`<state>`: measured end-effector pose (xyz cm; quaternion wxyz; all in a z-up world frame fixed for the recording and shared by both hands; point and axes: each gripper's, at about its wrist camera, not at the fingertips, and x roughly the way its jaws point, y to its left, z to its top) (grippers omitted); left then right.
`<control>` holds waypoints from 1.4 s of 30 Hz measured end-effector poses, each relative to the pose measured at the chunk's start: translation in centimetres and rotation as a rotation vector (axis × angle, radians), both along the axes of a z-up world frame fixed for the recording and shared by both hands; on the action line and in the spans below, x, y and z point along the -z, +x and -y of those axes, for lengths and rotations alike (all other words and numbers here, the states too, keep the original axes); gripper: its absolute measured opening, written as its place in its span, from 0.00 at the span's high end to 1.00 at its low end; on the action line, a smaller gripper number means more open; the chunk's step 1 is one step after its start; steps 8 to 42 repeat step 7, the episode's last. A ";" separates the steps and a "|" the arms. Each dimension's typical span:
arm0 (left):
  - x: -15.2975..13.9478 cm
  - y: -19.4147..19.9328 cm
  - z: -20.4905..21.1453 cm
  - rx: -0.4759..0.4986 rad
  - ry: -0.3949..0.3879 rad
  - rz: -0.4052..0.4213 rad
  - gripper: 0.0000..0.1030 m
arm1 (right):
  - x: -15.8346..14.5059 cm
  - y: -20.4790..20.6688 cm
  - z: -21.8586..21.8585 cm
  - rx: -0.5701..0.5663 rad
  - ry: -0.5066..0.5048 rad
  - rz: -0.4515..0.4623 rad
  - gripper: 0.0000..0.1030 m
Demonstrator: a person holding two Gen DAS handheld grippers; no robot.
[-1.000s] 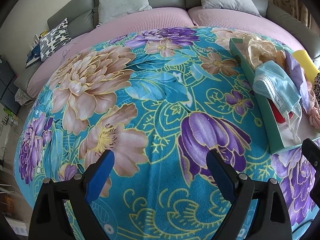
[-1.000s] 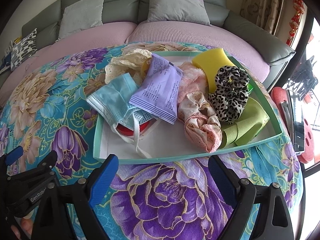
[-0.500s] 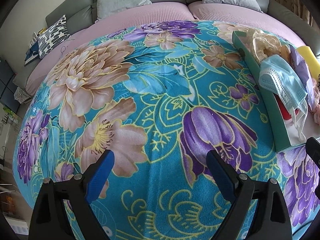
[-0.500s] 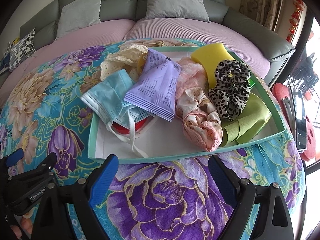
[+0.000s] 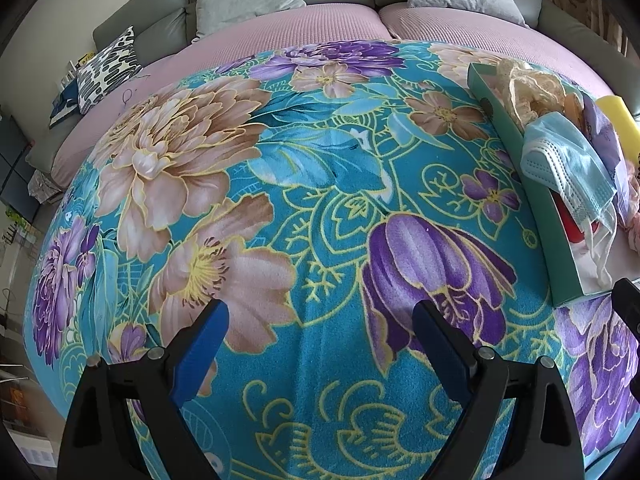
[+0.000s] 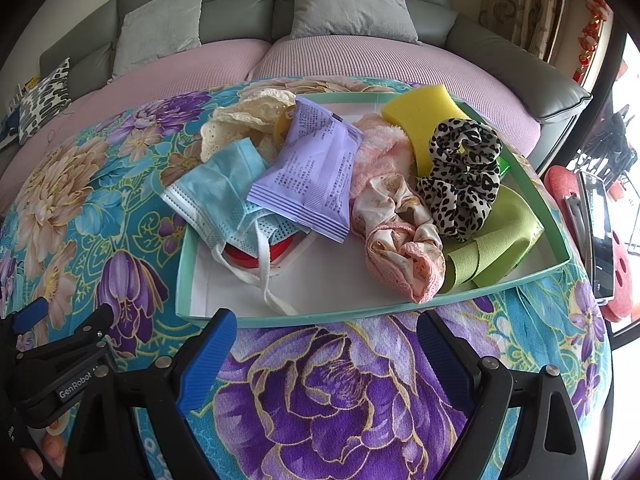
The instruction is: Organize soft objects
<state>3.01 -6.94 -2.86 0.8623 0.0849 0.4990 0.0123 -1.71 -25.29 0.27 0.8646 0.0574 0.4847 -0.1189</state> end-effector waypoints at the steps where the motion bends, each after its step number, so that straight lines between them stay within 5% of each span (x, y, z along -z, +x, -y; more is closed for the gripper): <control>1: 0.0 0.0 0.0 -0.001 -0.001 0.000 0.09 | 0.0 0.0 0.0 0.000 0.000 0.000 0.09; 42: -0.1 0.1 -0.2 -0.011 -0.004 0.011 0.09 | 0.0 0.0 0.0 0.000 0.001 0.000 0.09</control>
